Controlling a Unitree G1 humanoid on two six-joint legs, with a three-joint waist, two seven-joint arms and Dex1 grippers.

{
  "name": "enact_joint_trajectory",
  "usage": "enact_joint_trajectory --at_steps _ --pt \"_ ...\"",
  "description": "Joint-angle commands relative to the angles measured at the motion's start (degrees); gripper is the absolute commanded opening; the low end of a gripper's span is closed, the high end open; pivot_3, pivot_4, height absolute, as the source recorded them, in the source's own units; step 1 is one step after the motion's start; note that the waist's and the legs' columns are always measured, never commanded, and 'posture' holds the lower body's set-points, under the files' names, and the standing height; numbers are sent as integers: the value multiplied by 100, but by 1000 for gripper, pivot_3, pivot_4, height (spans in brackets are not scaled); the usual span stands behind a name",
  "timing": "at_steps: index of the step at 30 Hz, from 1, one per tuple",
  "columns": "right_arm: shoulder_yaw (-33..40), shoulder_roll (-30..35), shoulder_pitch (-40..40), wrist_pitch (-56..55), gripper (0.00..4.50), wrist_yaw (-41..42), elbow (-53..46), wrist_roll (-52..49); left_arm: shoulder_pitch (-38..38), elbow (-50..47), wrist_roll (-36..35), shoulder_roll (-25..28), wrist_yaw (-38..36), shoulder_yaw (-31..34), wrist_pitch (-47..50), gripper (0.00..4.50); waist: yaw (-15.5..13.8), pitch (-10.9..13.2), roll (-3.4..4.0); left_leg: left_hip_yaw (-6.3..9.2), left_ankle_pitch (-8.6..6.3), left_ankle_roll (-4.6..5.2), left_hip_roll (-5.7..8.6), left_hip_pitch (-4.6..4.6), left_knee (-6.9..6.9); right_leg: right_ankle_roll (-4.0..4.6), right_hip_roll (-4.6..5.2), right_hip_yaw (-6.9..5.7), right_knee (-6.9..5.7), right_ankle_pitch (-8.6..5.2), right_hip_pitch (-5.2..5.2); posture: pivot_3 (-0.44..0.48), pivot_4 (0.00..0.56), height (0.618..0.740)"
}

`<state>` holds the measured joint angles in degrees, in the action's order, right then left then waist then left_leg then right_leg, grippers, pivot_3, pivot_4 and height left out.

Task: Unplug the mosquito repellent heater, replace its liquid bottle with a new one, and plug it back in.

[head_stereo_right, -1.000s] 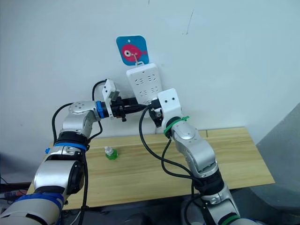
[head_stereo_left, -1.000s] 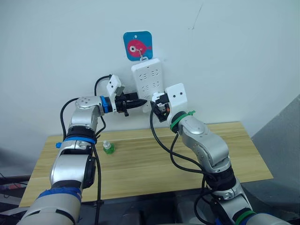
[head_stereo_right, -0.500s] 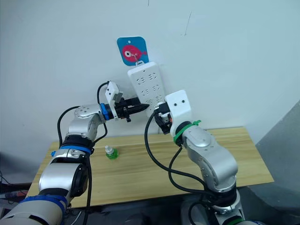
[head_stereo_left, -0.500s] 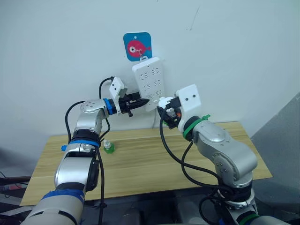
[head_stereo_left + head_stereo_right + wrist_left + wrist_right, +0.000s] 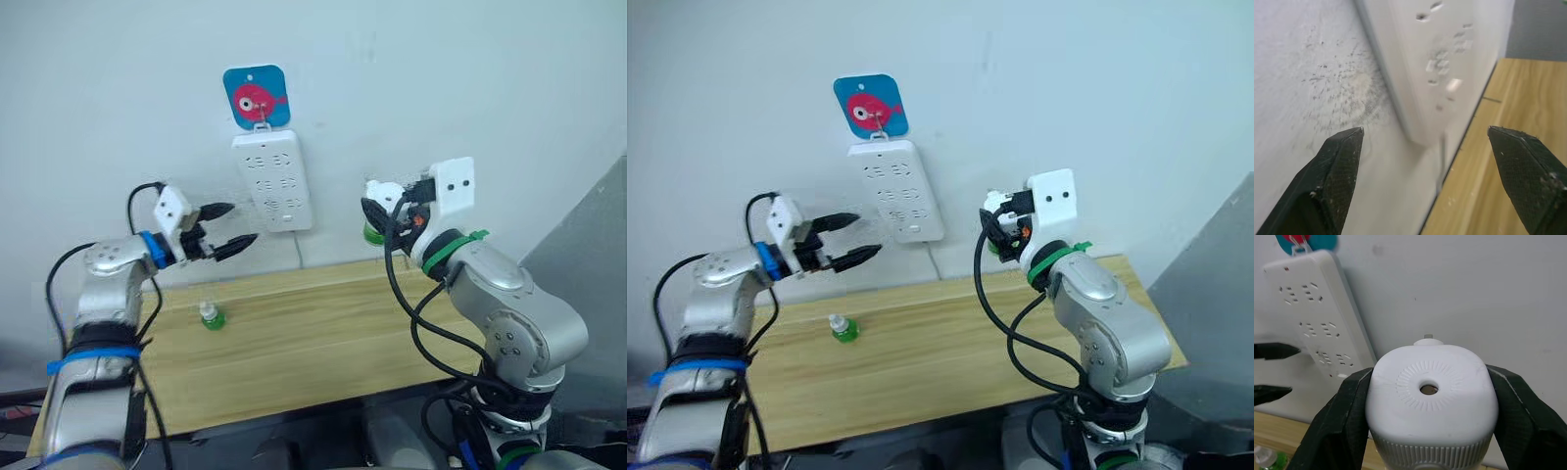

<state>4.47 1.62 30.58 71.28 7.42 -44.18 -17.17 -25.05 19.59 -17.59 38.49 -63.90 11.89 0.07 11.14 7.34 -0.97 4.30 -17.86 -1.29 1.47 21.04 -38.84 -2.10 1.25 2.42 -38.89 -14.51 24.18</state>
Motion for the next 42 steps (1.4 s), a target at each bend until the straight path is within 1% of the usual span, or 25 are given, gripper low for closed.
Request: enact_joint_trajectory --at_steps 1,4,7,9,11,14,16,21,22,25,27,33,38,42 --pt "291 -214 41 -348 2960 57 -257 -317 635 -1483 -415 86 274 400 133 4114 -10 6 4 0 0 0 0 0 0 0 0 0 1 0 0 -196 138 730" --pt "622 -570 51 -453 2960 24 -260 -639 1231 -2578 -715 -23 556 466 466 4114 -55 14 12 2 0 0 -1 0 0 0 0 -3 -1 0 -3 -186 139 730" --pt "916 -865 78 -458 2960 -29 -251 -990 1564 -3559 -1048 -178 776 239 832 4114 -124 21 21 -2 0 -1 -1 -5 -3 0 0 -1 -1 0 -9 -186 139 730" --pt "1215 -1157 107 -437 2960 -148 -244 -1328 1459 -4144 -1333 -403 1055 -95 1235 4114 -171 25 27 -5 1 -1 -1 -11 -4 0 0 0 -2 0 -14 -179 140 730" --pt "1474 -1420 146 -411 2960 -291 -226 -1729 1218 -4491 -1497 -681 1290 -480 1528 4114 -215 32 37 -4 1 -1 0 -11 -9 0 -1 -2 -2 0 -17 -183 135 730" --pt "1846 -1806 204 -411 2960 -771 -150 -2598 755 -4430 -1401 -1169 1584 -971 1657 4114 -244 34 41 -5 1 0 5 -12 -11 0 -4 -1 -1 0 -21 -188 133 730" --pt "1957 -1836 190 -478 2960 -1139 -107 -3227 492 -4216 -1256 -1468 1748 -1174 1581 4114 -224 35 43 -8 1 0 4 -12 -11 0 -9 2 -2 0 -20 -201 131 730" --pt "1872 -1631 87 -1006 2960 -2172 94 -4667 109 -3705 -1039 -1950 1939 -1394 1325 4114 -54 38 49 -16 1 2 -6 -13 -7 0 -22 10 -6 0 -17 -210 125 730" --pt "1805 -1552 53 -1153 2960 -2373 140 -4924 38 -3595 -974 -2024 1961 -1422 1243 4114 -28 38 49 -15 1 2 -6 -13 -7 0 -23 9 -6 0 -18 -225 119 730" --pt "1622 -1319 -2 -1626 2960 -2930 232 -5657 -175 -3273 -833 -2172 1955 -1503 1091 4114 8 38 49 -18 1 2 -5 -11 -9 -1 -24 15 -4 -1 -19 -228 117 730" --pt "1475 -1122 -45 -1876 2960 -3173 281 -5977 -208 -3201 -792 -2222 1946 -1543 1014 4114 21 38 49 -22 2 3 -3 -11 -9 -1 -26 19 -4 -1 -19 -230 117 730" --pt "1056 -632 -188 -2462 2960 -3613 336 -6553 -327 -3248 -943 -2437 2004 -1506 979 4114 14 38 49 -19 1 3 -3 -5 -9 -2 -30 19 3 -1 -19 -230 117 730" --pt "803 -209 -316 -2877 2960 -3746 365 -6846 -368 -3203 -1016 -2404 1942 -1424 949 4114 14 38 49 -20 1 3 -5 -6 -9 -3 -36 22 4 -2 -19 -232 113 730" --pt "648 121 -420 -3142 2960 -3778 385 -7025 -408 -3181 -1011 -2342 1848 -1432 935 4114 13 38 48 -20 2 3 -10 -7 -9 -4 -66 26 4 -3 -20 -231 111 730"
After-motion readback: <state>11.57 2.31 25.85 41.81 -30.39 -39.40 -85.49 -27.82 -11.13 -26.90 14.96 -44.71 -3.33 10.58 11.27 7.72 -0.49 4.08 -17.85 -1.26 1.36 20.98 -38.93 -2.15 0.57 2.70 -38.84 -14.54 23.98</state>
